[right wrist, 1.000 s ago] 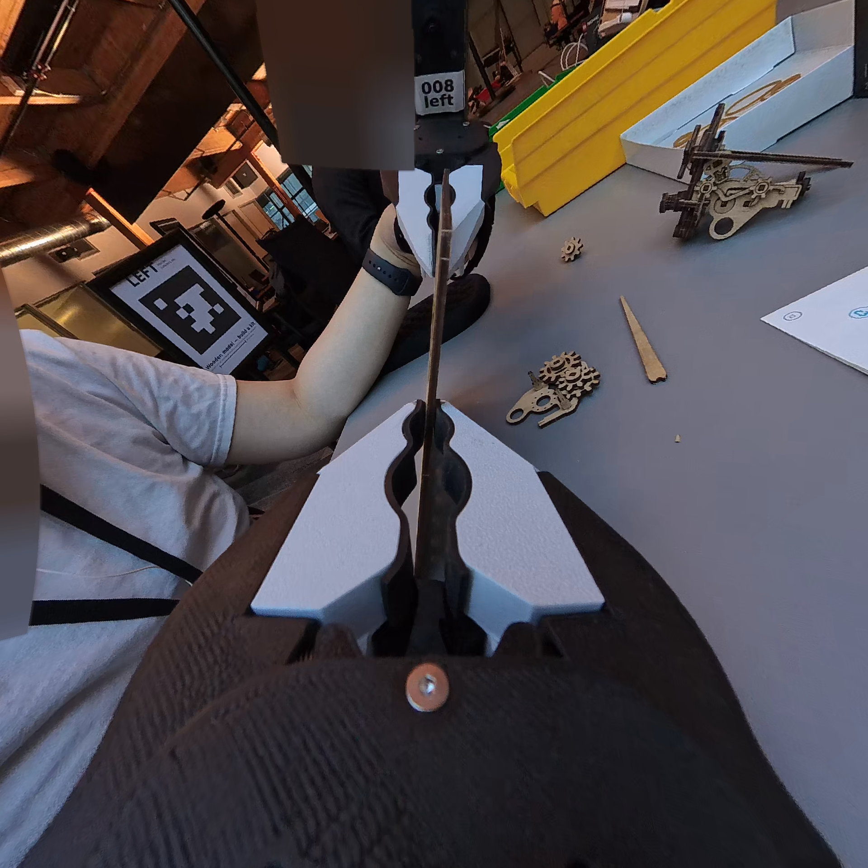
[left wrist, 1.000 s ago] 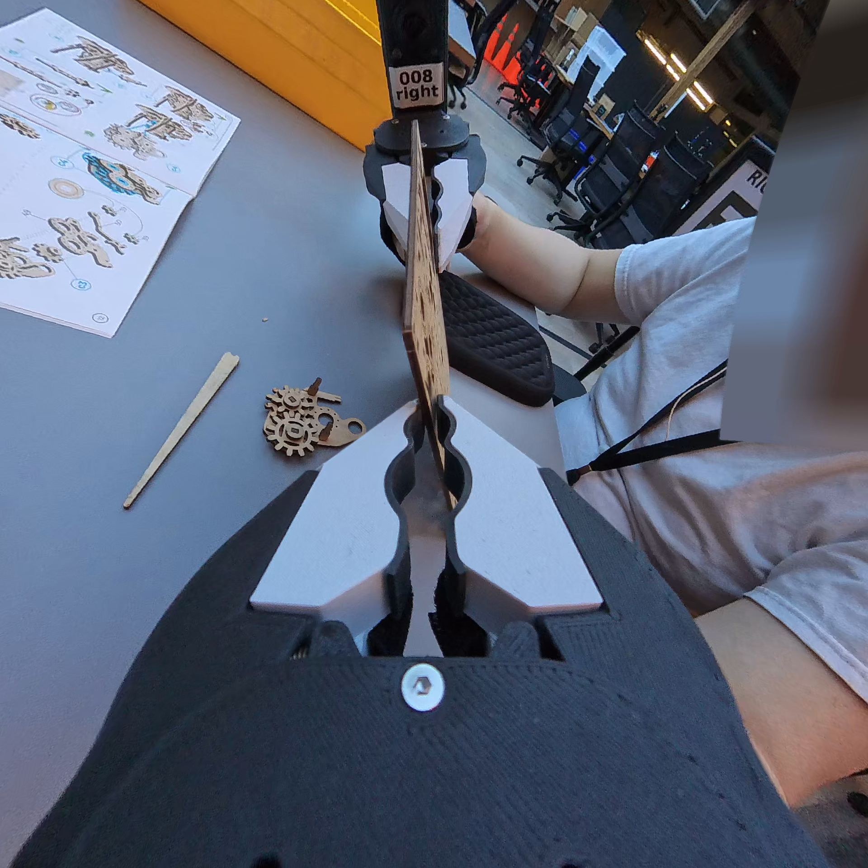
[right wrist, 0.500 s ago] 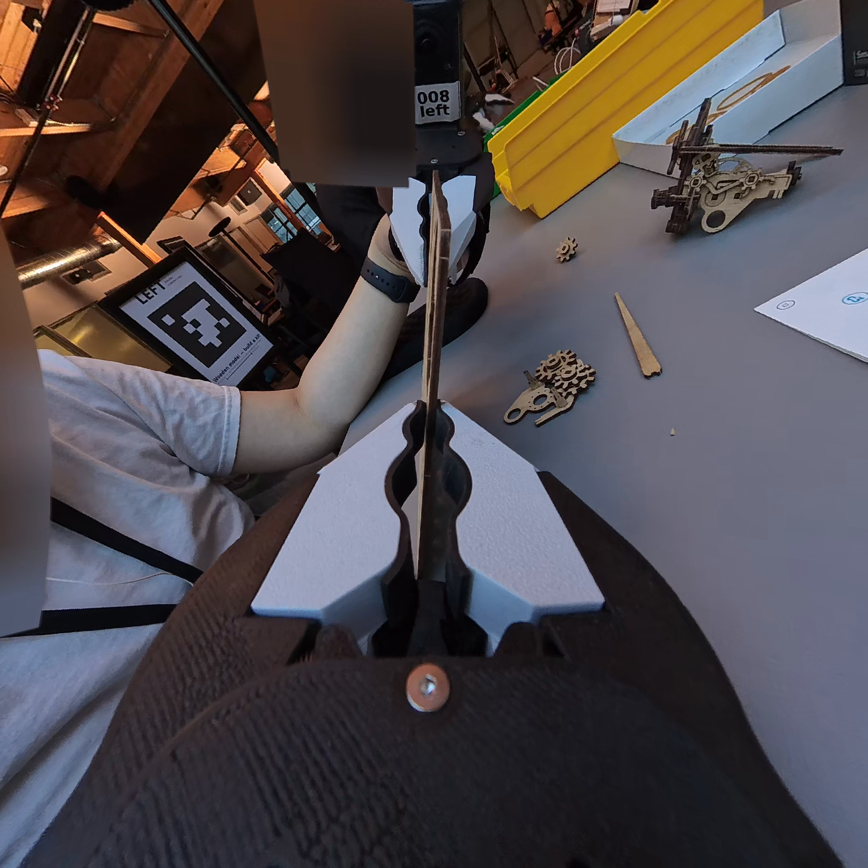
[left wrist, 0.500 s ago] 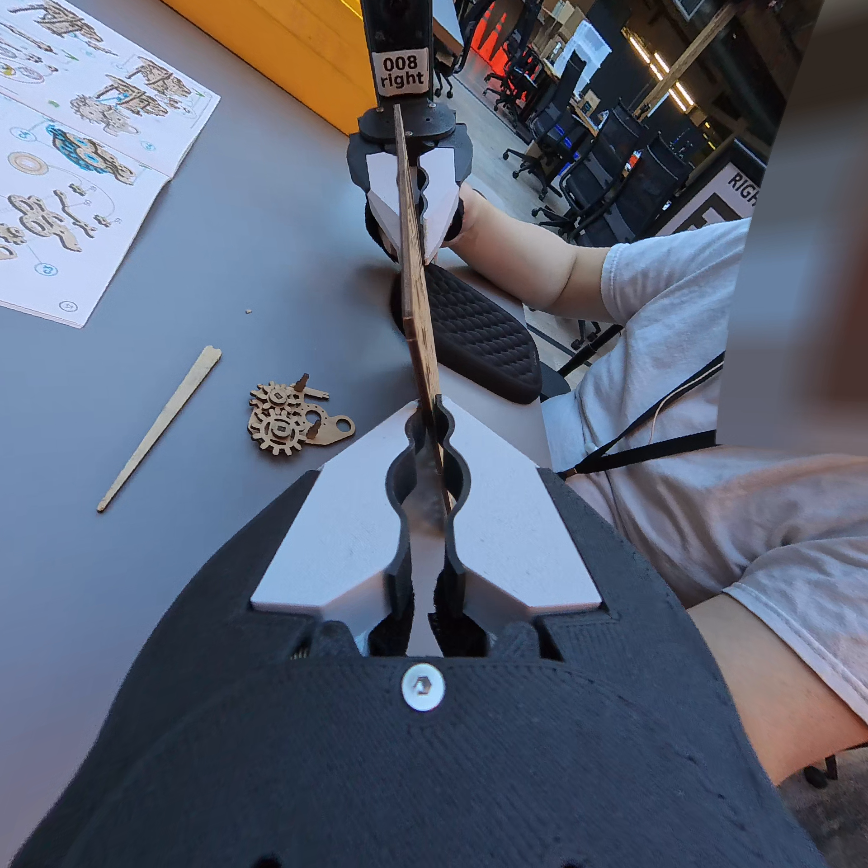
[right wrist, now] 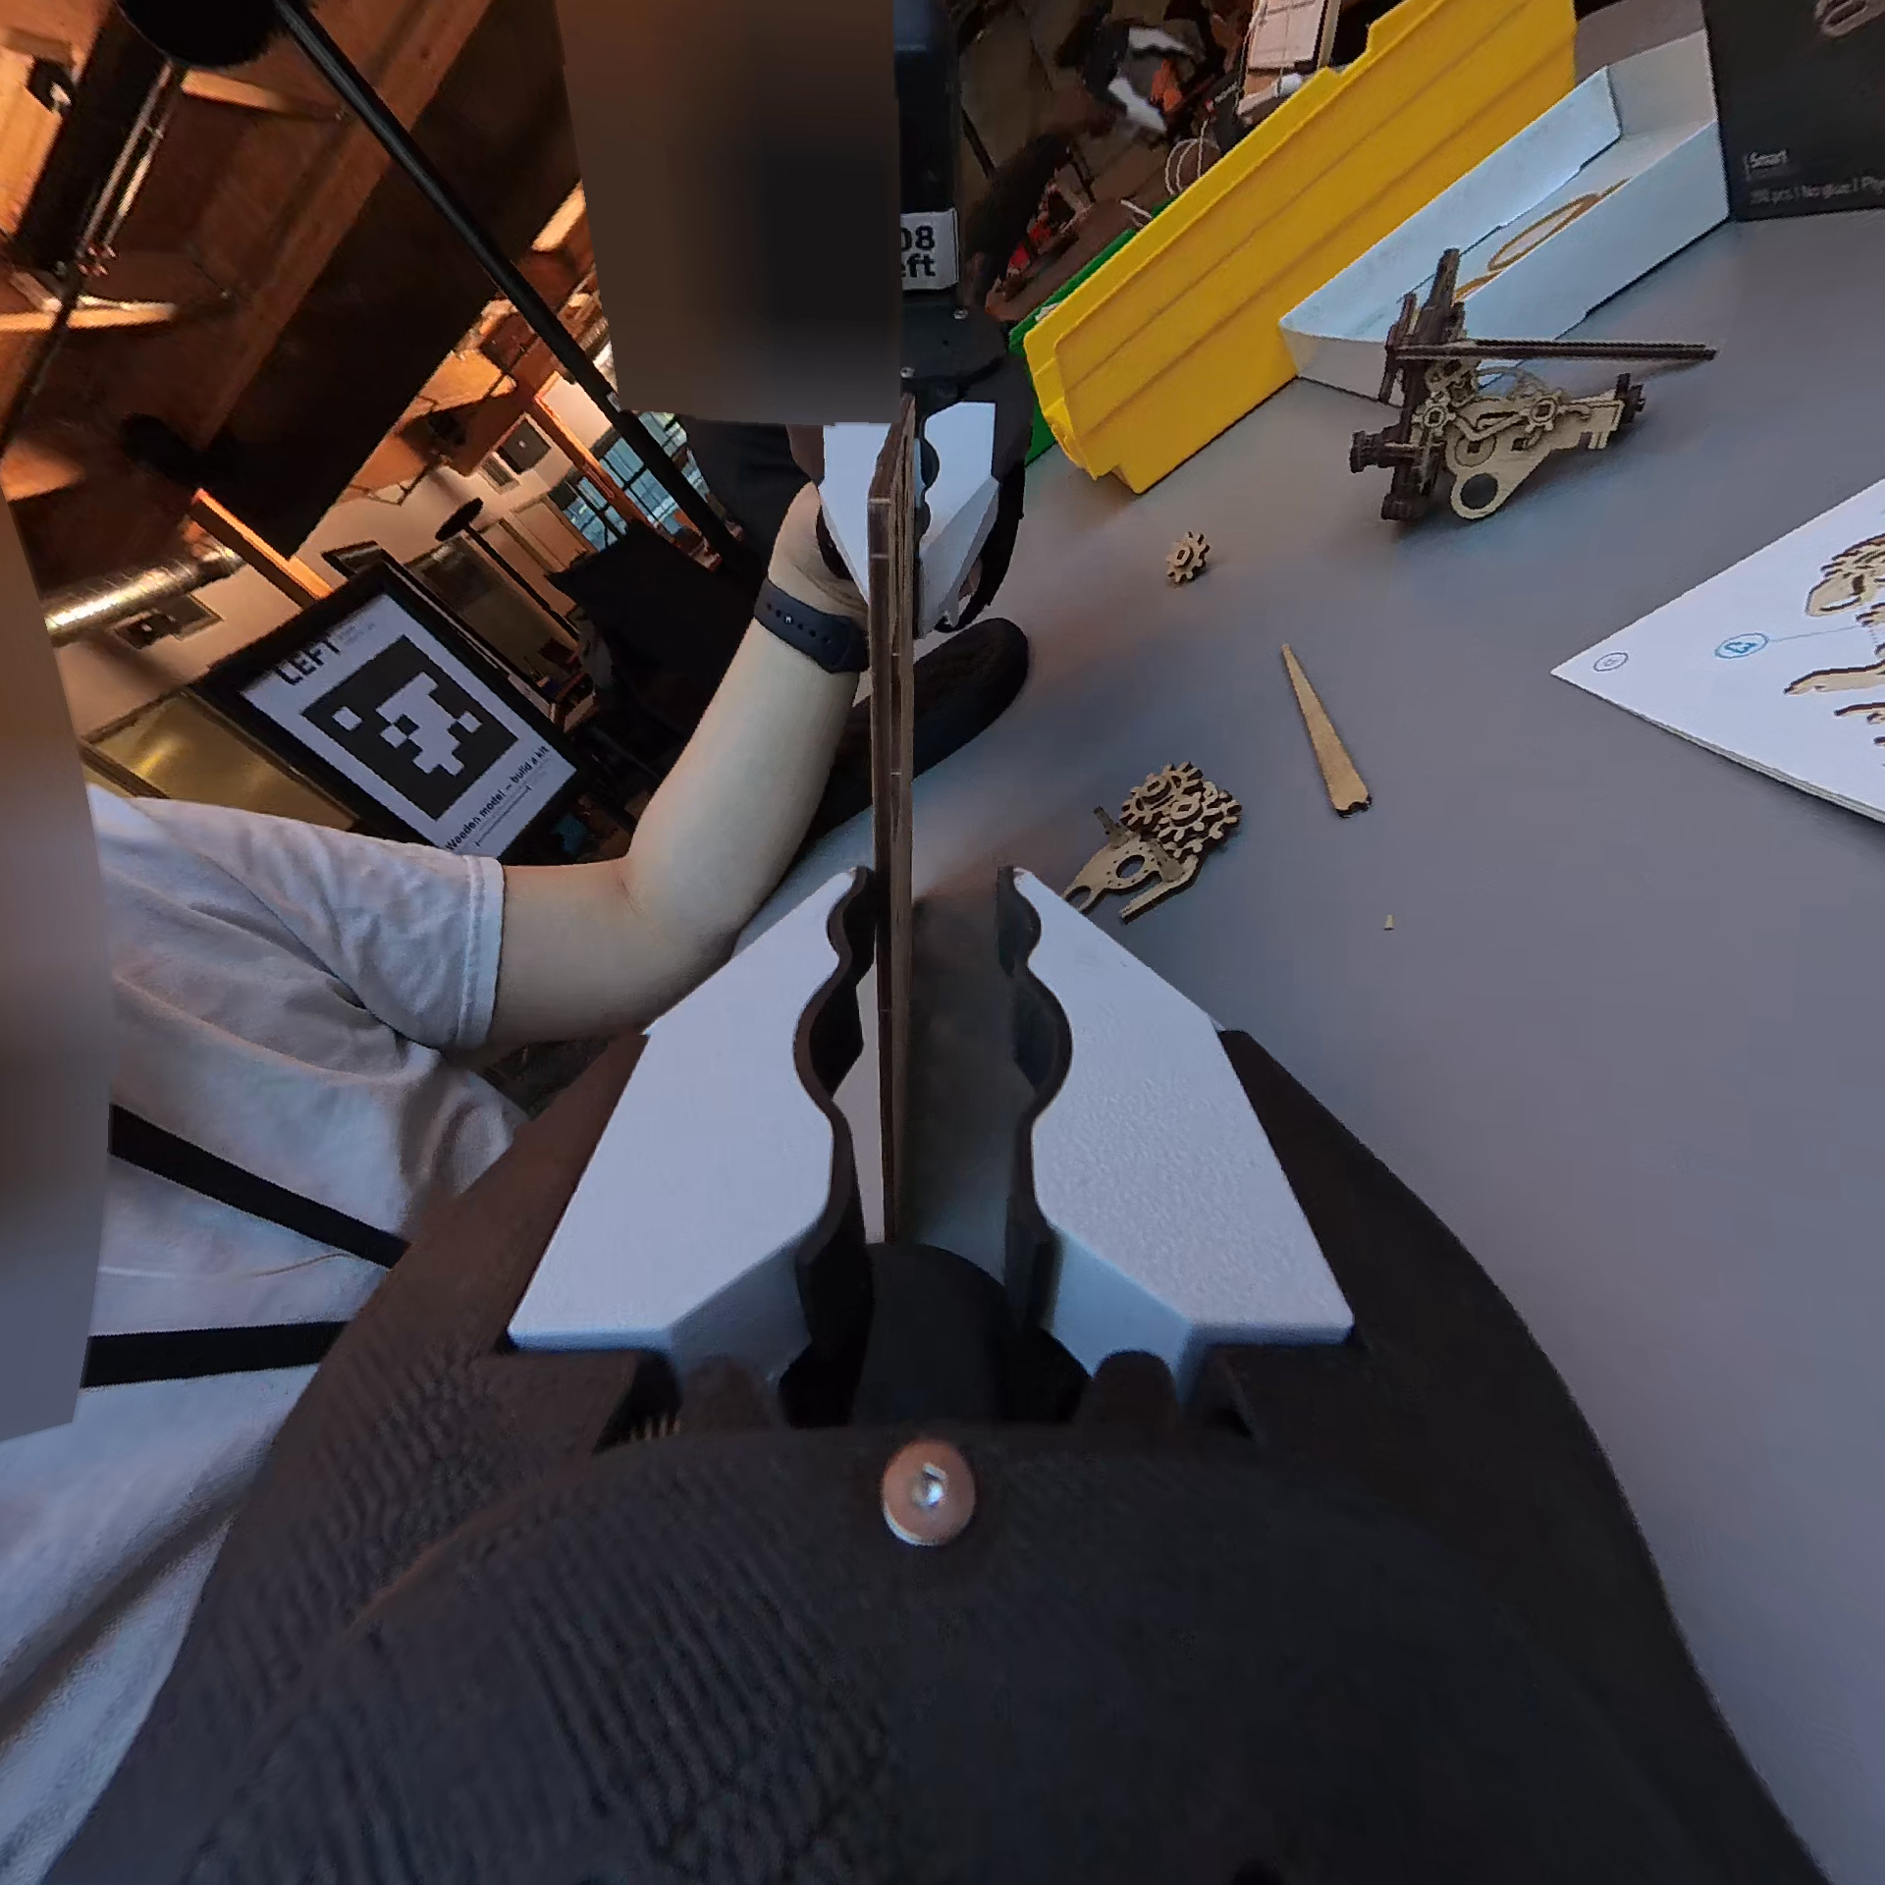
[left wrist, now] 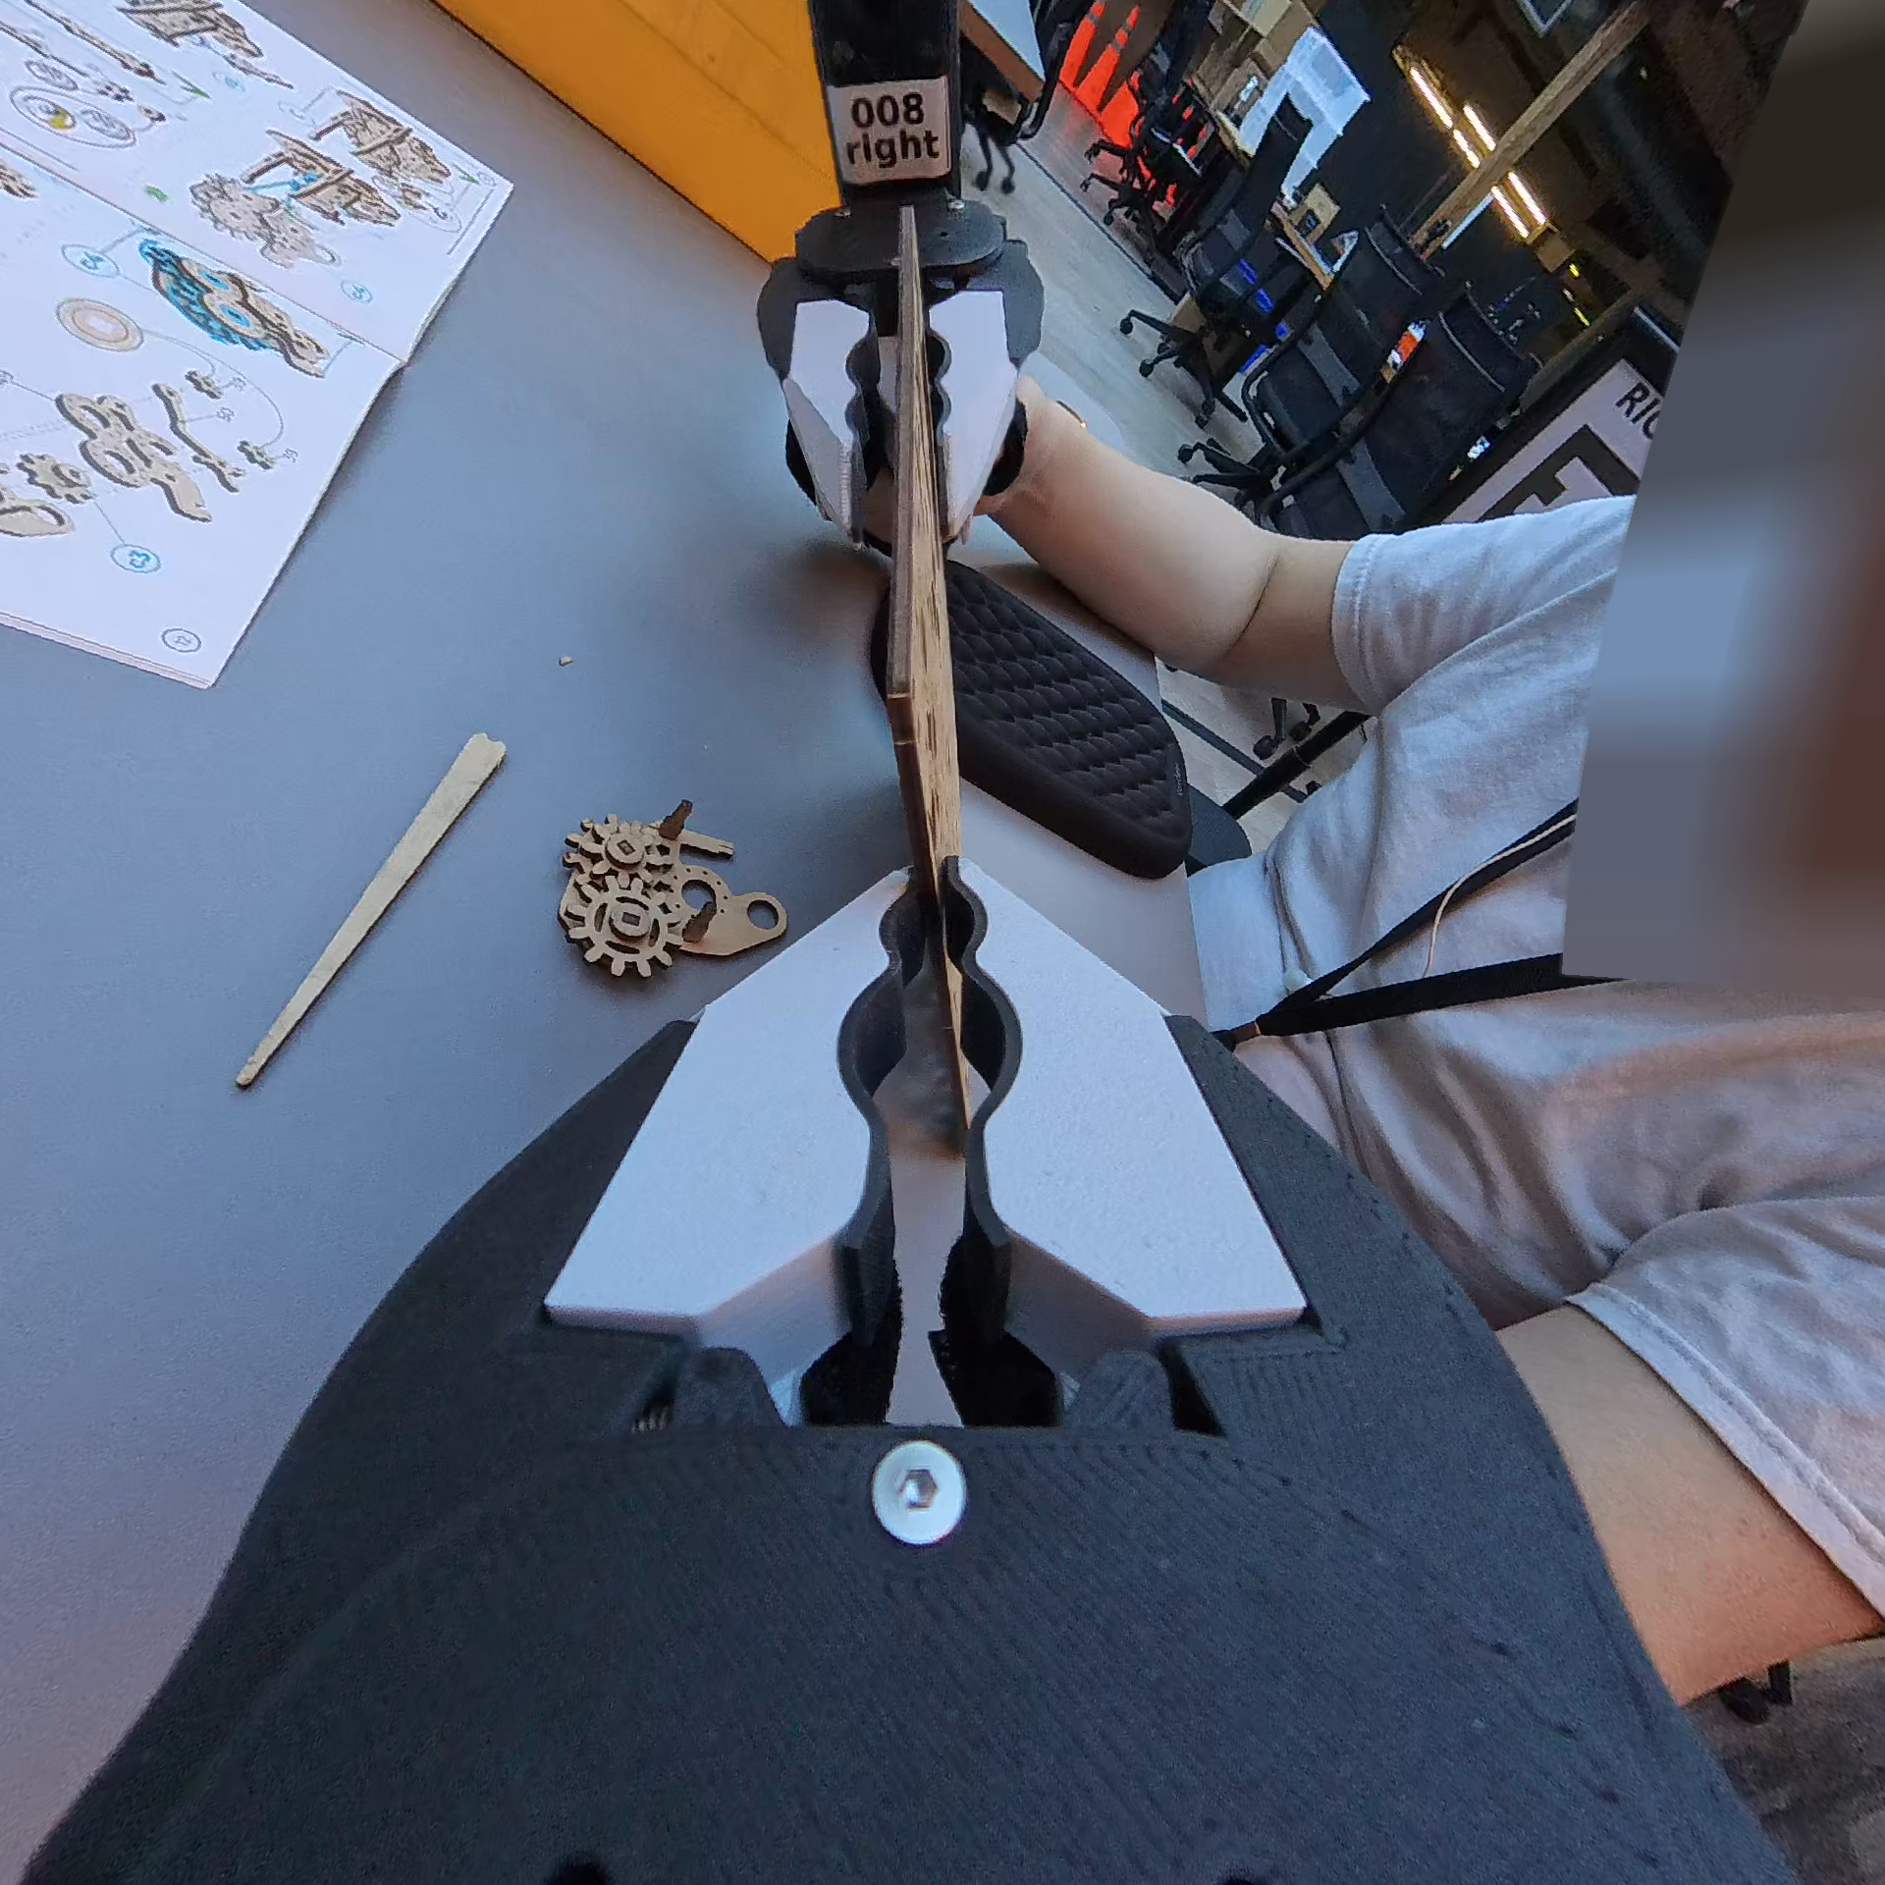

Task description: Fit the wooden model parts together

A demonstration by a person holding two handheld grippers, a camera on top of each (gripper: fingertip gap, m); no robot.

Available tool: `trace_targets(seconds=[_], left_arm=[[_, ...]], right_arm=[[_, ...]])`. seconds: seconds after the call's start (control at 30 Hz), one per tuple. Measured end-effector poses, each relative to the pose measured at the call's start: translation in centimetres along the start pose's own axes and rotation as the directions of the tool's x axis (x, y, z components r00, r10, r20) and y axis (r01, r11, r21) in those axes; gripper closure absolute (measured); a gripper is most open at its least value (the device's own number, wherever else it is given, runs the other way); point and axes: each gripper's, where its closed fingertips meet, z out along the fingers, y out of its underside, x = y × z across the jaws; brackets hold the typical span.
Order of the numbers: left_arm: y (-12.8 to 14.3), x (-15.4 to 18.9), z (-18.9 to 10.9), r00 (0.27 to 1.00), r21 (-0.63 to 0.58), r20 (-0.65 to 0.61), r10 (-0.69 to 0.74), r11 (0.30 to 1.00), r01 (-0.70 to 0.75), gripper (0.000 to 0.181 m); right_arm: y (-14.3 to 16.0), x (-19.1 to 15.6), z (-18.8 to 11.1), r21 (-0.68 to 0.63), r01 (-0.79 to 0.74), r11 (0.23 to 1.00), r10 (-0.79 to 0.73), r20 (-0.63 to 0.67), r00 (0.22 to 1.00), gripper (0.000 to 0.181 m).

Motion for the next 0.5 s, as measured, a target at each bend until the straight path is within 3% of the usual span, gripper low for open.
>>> trace_targets(seconds=[0.07,0.17,0.5], left_arm=[[0.0,-0.04,0.0,1.0,0.0,0.002,0.0,1.0,0.0,0.181],[-0.02,-0.01,0.02,1.0,0.001,0.0,0.002,1.0,-0.002,0.181],[0.02,0.11,-0.03,0.999,0.008,0.005,0.037,0.999,-0.037,0.175]], right_arm=[[0.26,-0.11,0.2,-0.022,0.033,0.999,-0.033,-0.012,0.999,0.161],[0.31,-0.19,0.27,-0.028,0.061,0.998,-0.061,-0.026,0.998,0.177],[0.16,-0.8,0.33,-0.022,0.063,0.998,-0.063,-0.001,0.998,0.18]])
